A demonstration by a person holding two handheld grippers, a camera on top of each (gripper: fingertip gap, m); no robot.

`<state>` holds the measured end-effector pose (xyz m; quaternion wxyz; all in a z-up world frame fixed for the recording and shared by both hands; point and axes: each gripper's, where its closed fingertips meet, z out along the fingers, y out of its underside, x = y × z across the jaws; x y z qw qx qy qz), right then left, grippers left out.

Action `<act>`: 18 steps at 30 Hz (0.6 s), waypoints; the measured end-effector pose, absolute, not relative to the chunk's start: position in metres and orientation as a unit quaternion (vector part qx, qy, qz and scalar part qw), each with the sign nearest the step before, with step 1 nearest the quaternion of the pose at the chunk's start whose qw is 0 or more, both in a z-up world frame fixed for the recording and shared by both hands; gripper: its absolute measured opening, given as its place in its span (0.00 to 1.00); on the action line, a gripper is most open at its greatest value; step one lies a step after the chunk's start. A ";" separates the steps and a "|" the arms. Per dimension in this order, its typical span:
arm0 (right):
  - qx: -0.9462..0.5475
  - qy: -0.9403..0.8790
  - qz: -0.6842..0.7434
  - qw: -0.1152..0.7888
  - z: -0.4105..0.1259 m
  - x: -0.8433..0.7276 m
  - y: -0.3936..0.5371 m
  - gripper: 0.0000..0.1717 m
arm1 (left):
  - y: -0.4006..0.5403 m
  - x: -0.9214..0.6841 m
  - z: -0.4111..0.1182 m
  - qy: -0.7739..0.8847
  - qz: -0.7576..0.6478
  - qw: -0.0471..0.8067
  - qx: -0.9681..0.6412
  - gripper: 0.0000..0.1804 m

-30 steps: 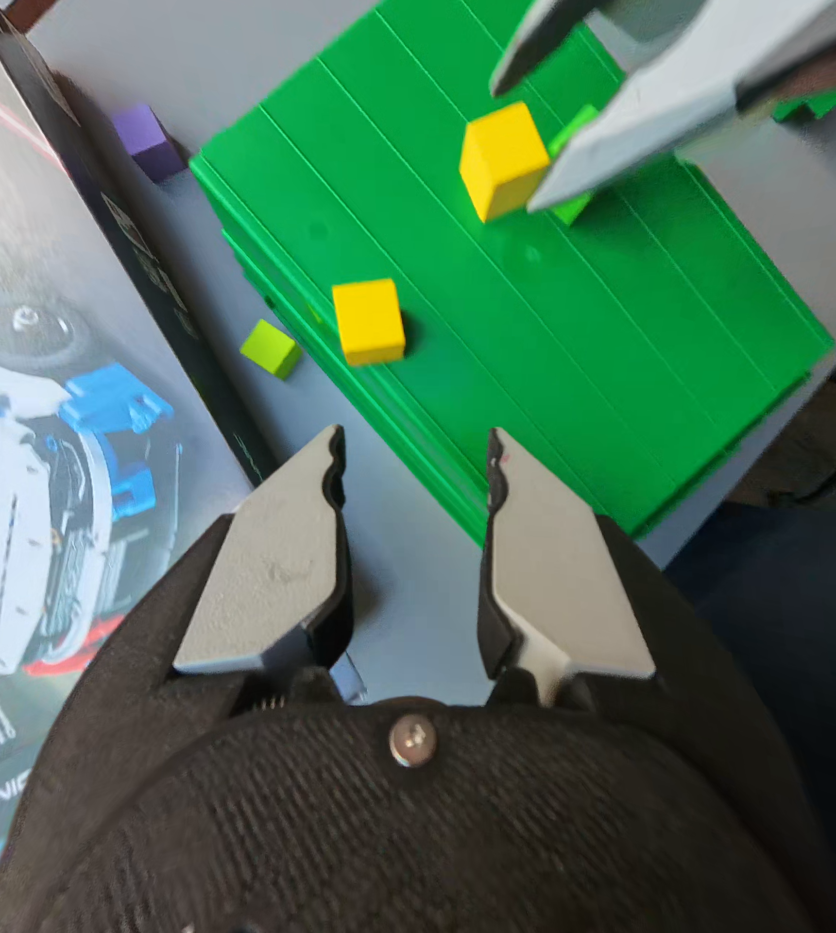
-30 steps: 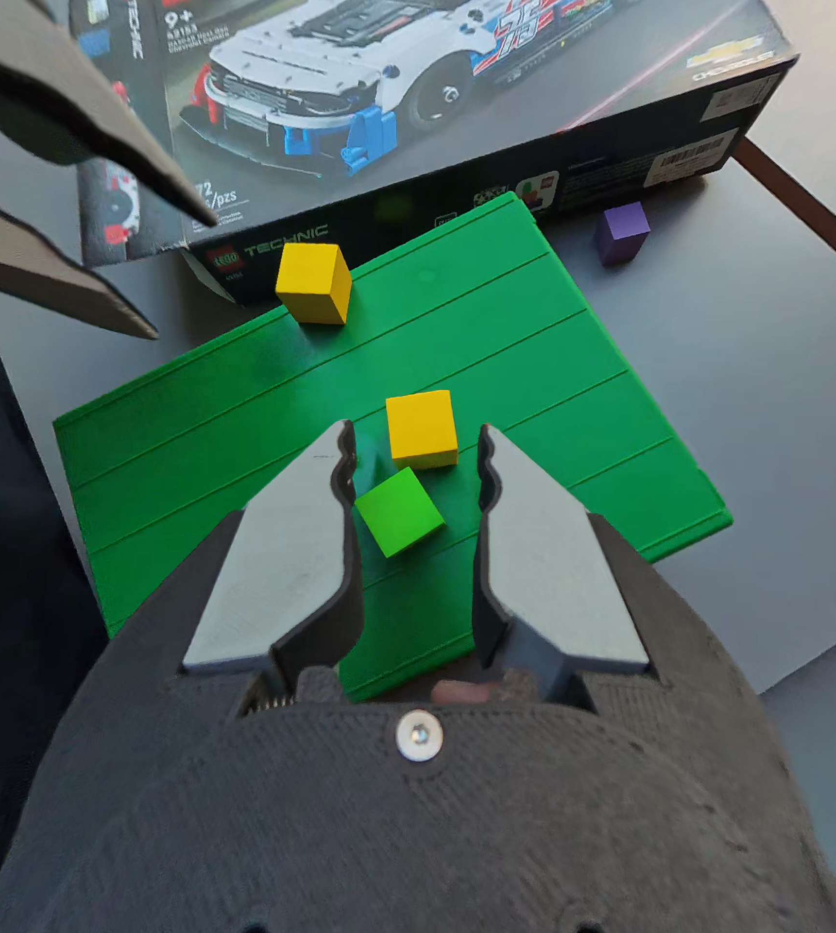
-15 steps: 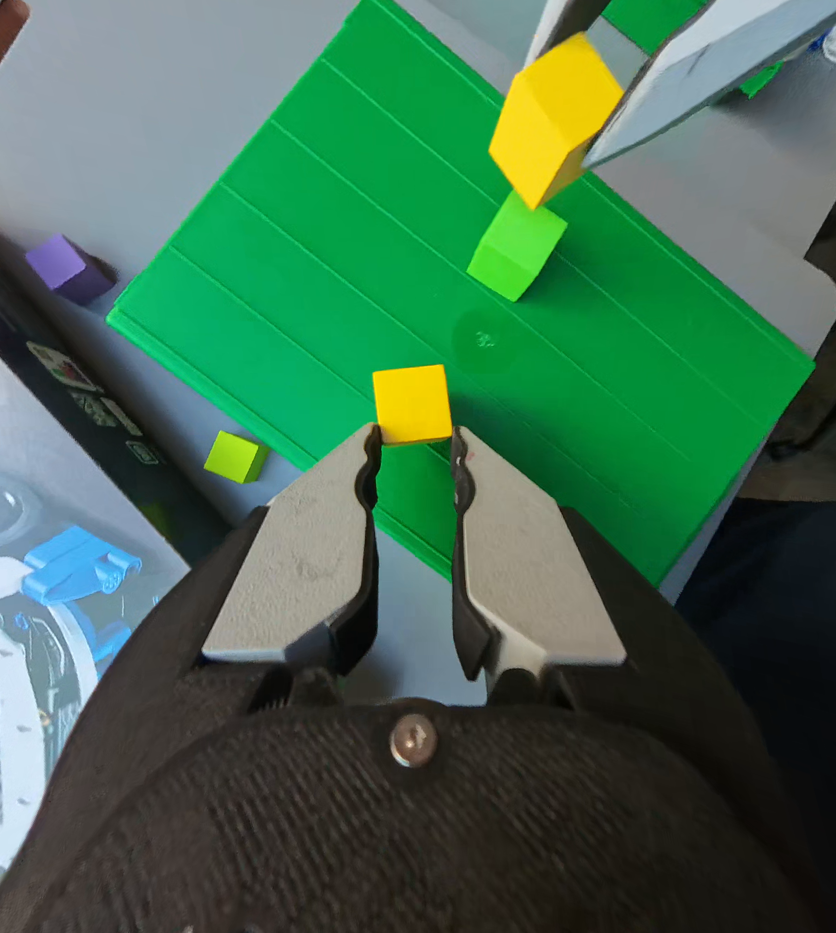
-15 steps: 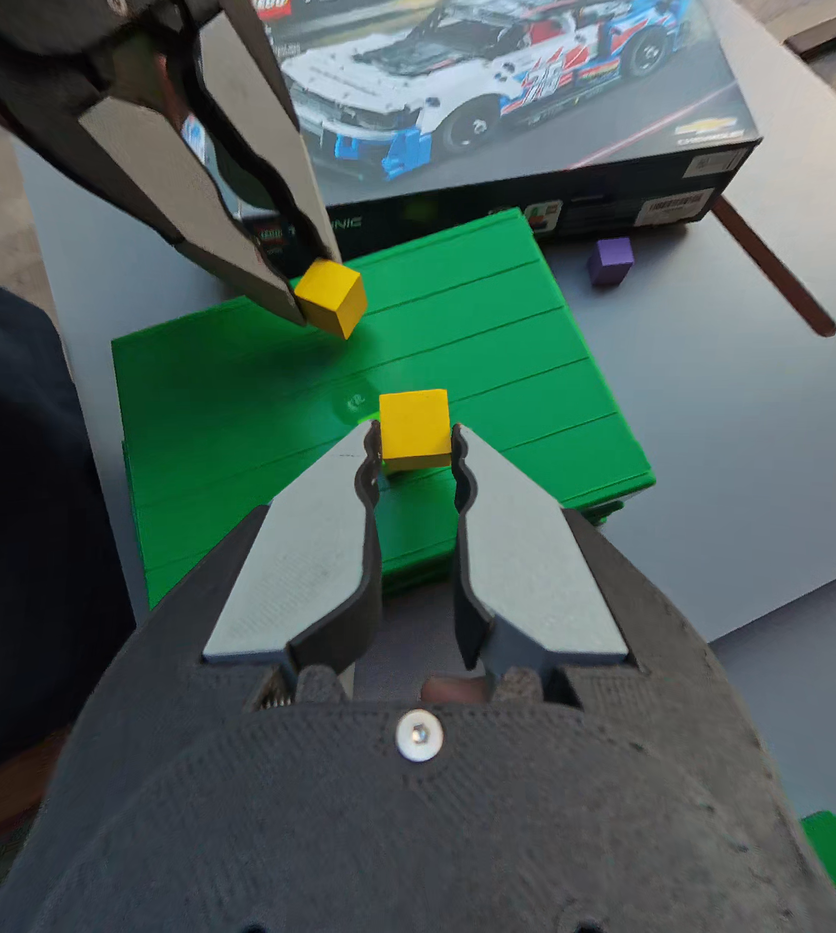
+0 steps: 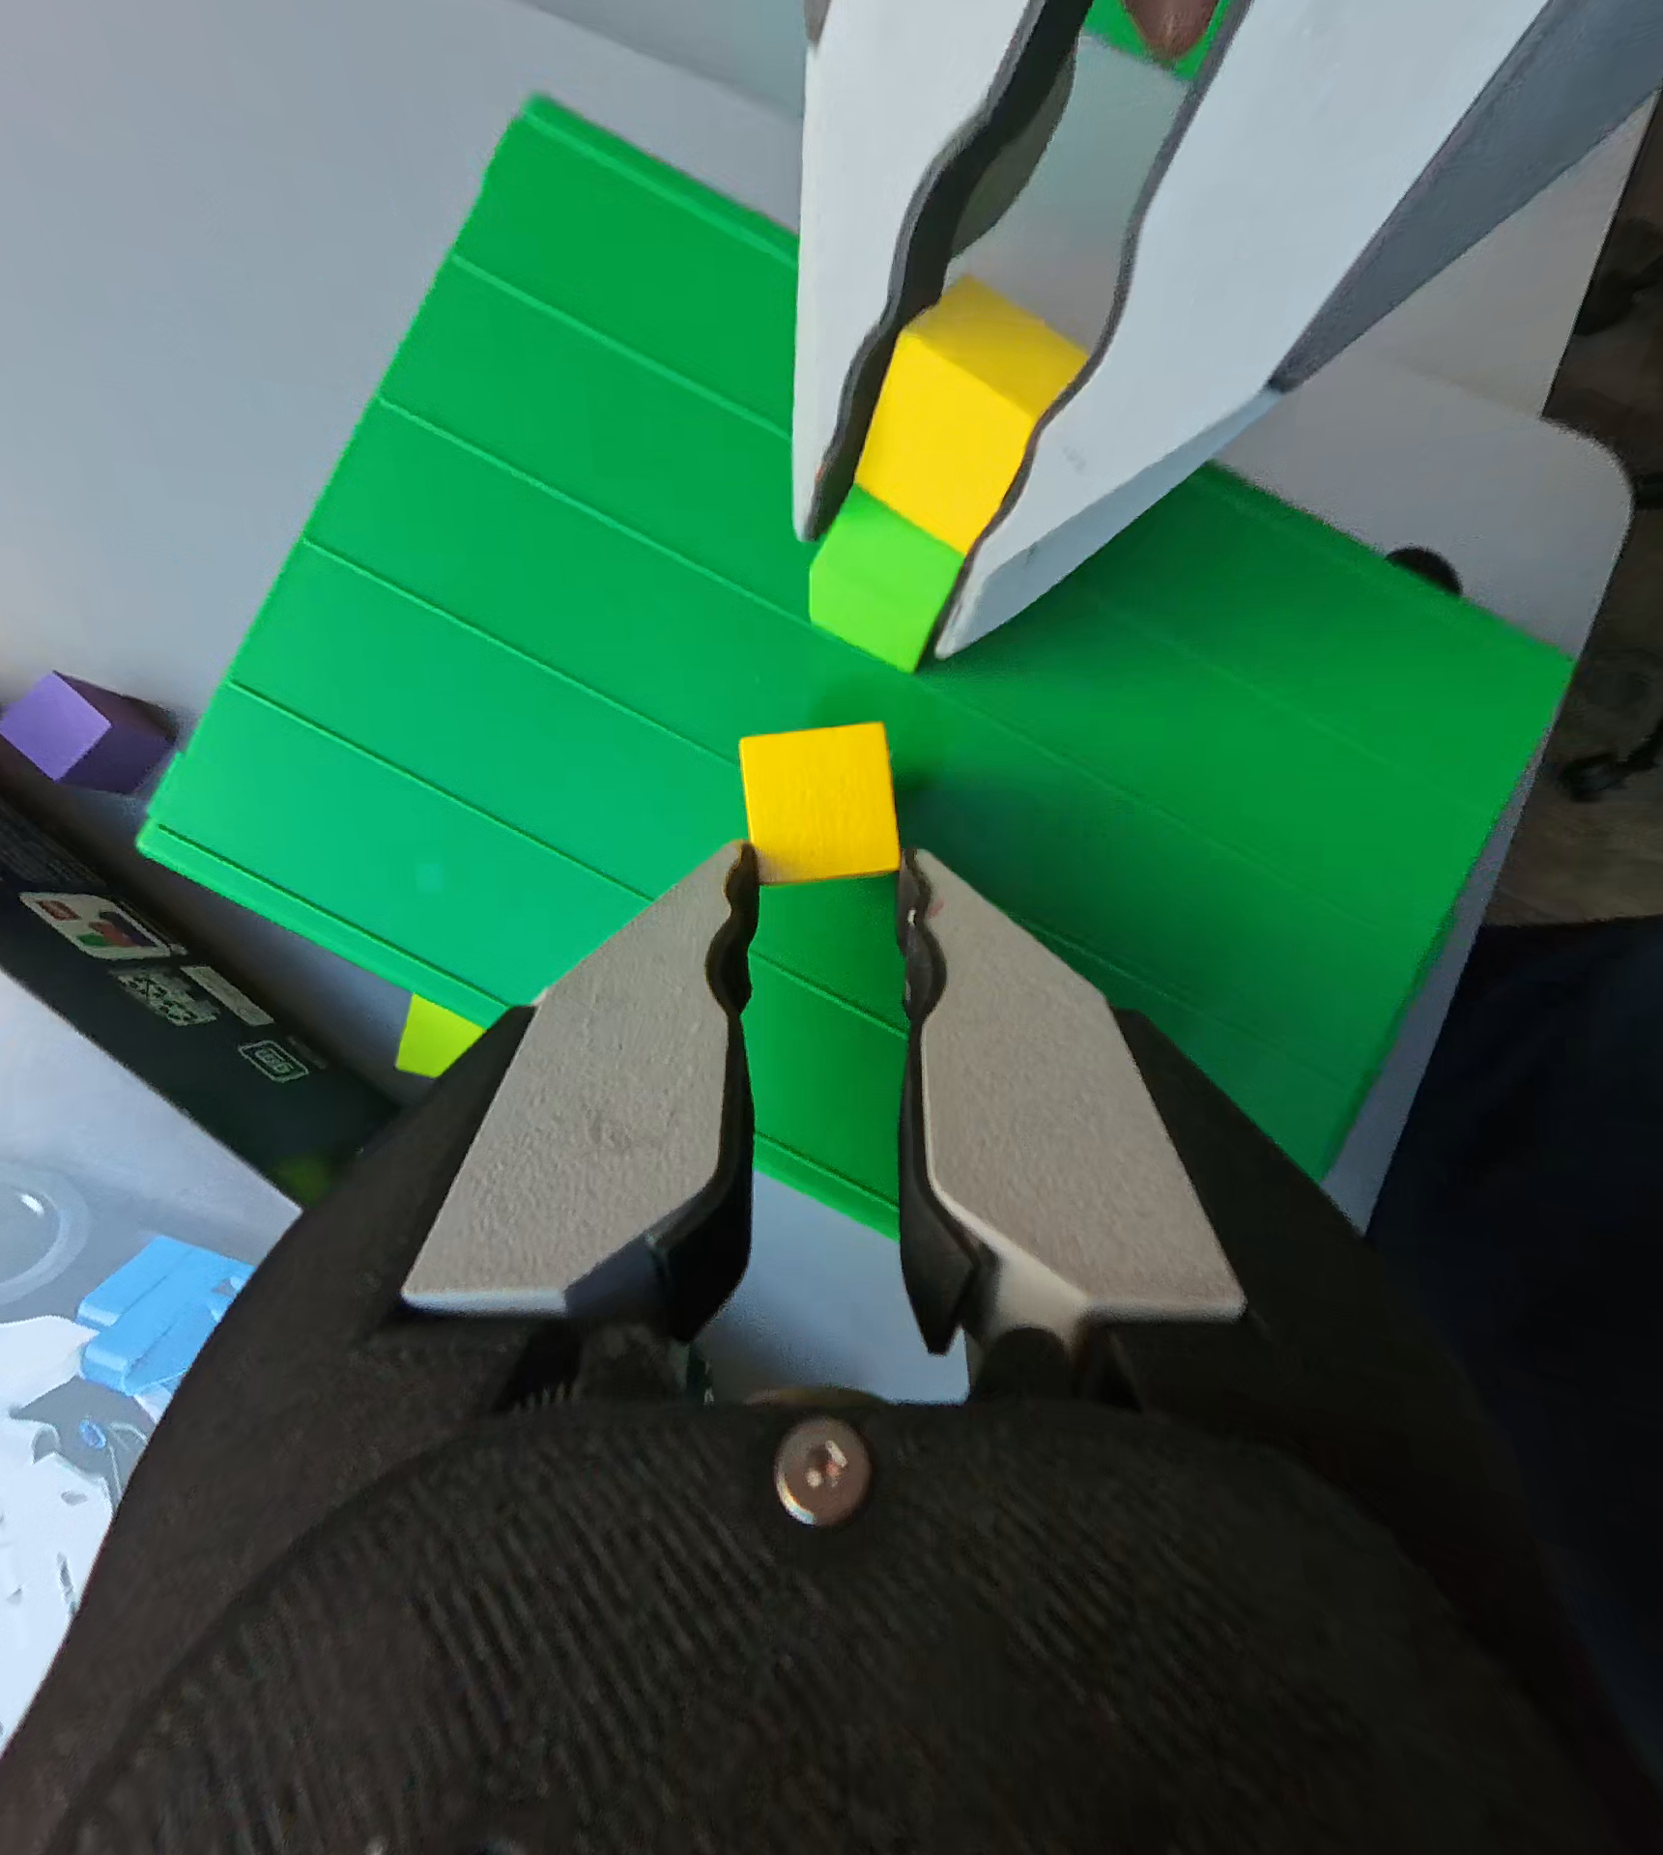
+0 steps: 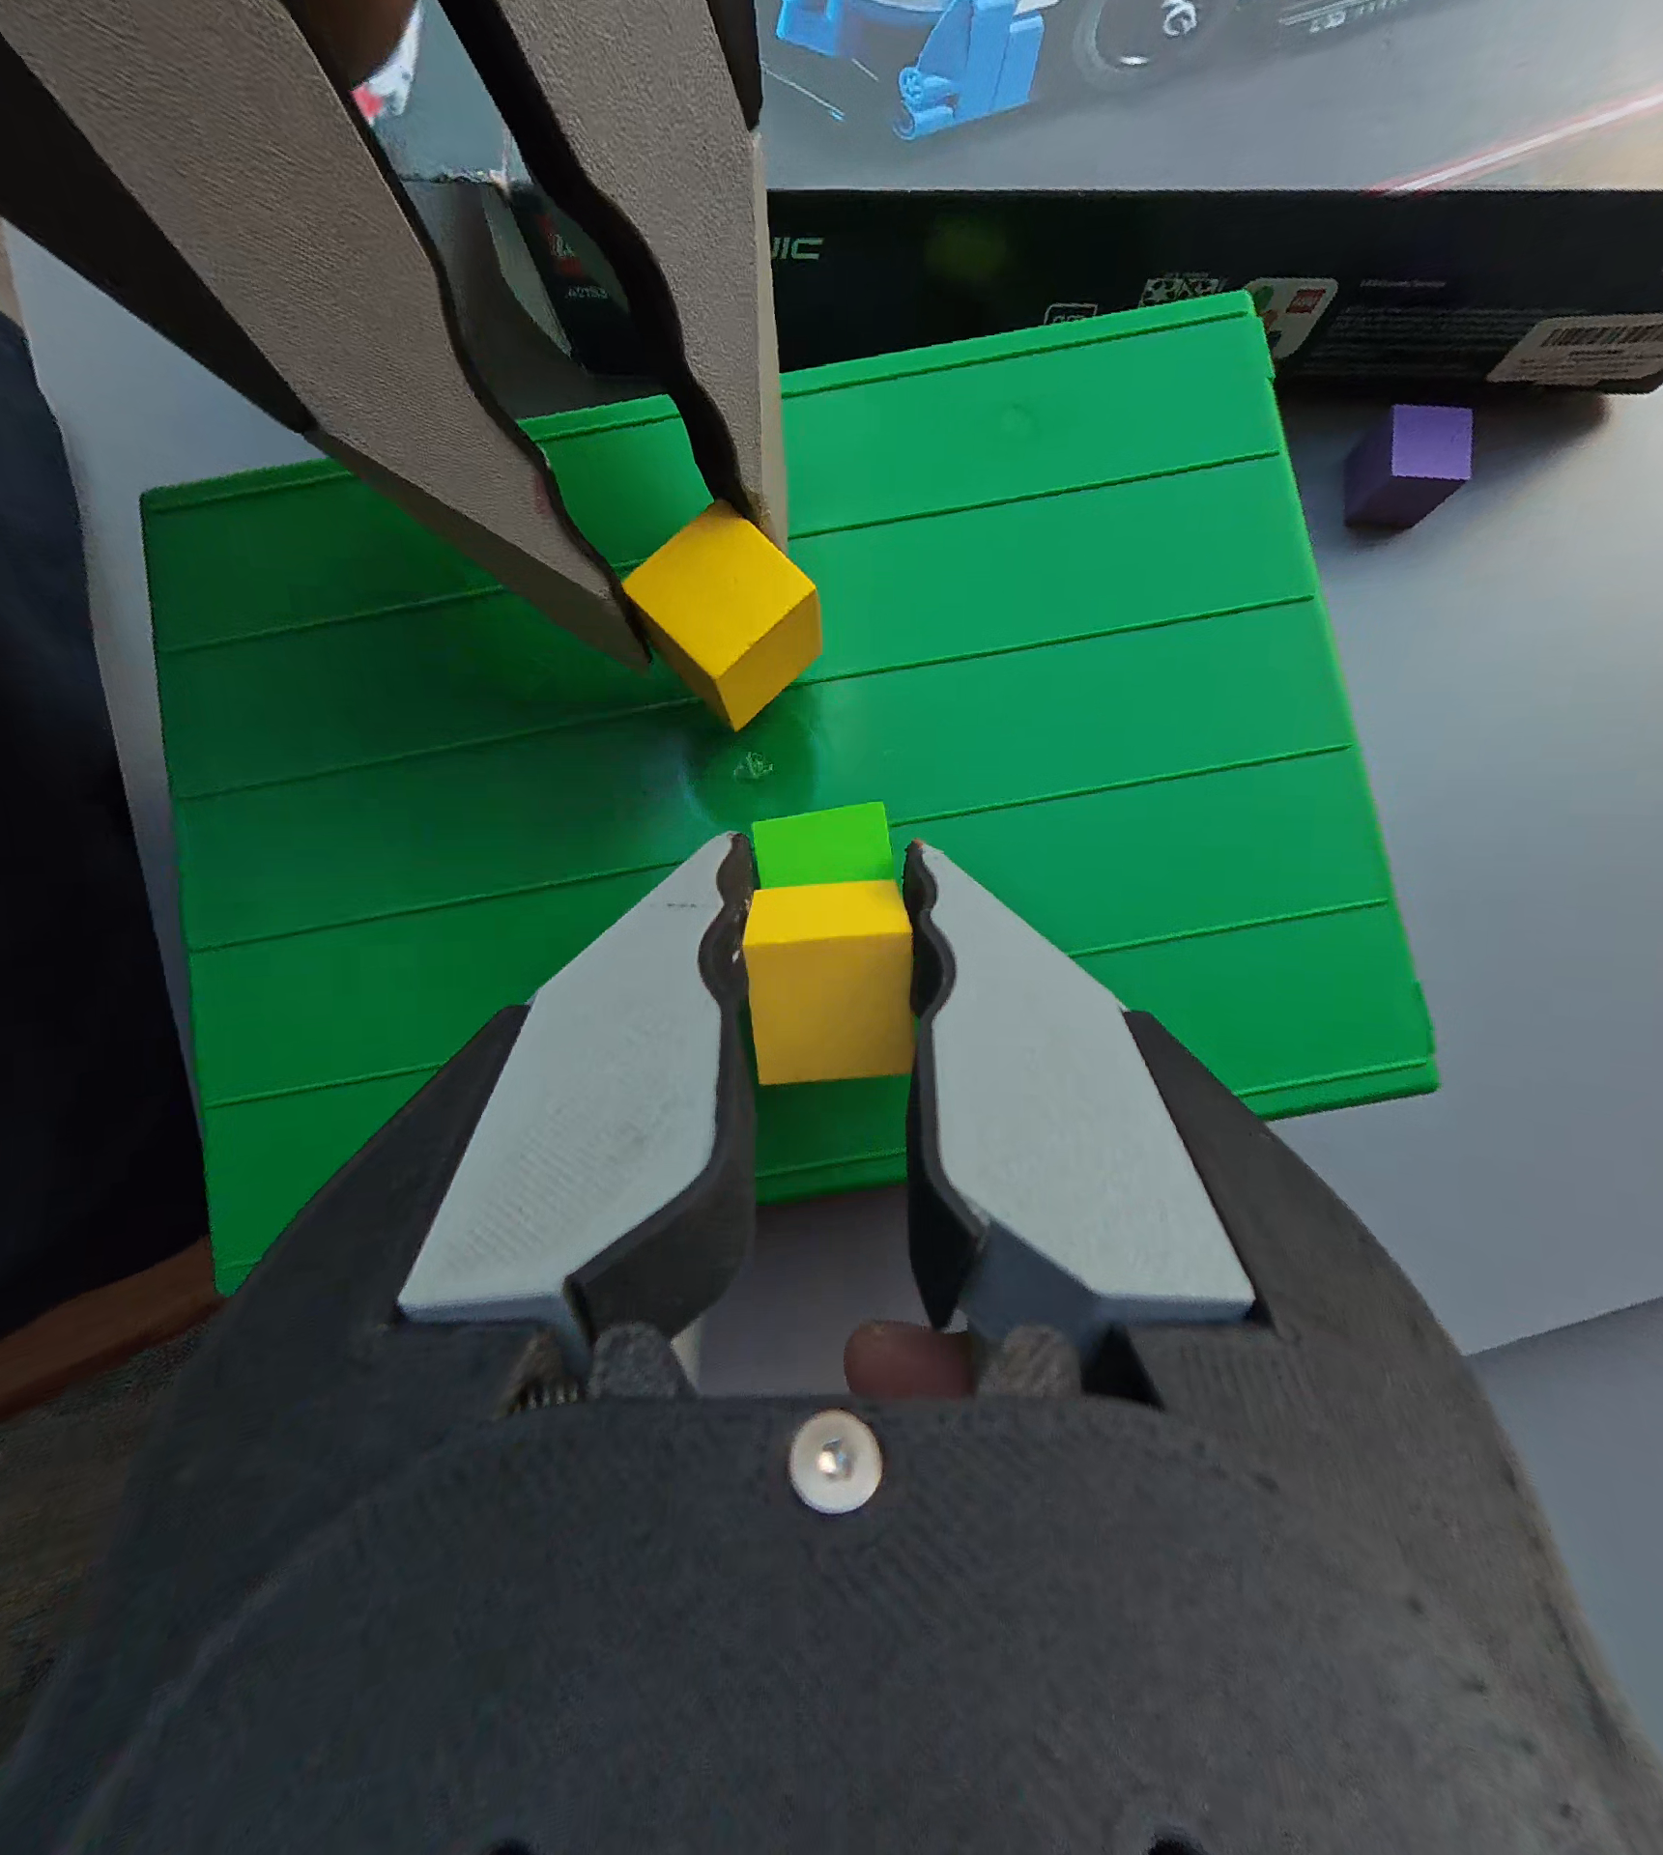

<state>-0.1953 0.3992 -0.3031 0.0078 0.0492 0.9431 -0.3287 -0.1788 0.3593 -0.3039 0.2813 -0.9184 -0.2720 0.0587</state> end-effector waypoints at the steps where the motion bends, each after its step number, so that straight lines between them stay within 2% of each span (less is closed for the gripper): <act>1: 0.052 0.940 -0.337 0.012 -0.301 -0.195 0.397 0.16 | 0.361 -0.181 -0.299 -0.275 0.060 0.289 -0.915 0.14; 6: 0.077 0.921 -0.380 0.024 -0.289 -0.194 0.378 0.16 | 0.337 -0.179 -0.300 -0.311 0.073 0.281 -0.905 0.14; 12: 0.075 0.920 -0.385 0.012 -0.286 -0.195 0.367 0.17 | 0.258 -0.168 -0.319 -0.435 0.114 0.224 -0.864 0.14; 15: 0.097 0.910 -0.401 0.036 -0.275 -0.198 0.380 0.28 | 0.246 -0.154 -0.330 -0.470 0.098 0.223 -0.848 0.14; 18: 0.104 0.915 -0.388 0.041 -0.272 -0.201 0.402 0.32 | 0.246 -0.146 -0.333 -0.478 0.092 0.229 -0.843 0.14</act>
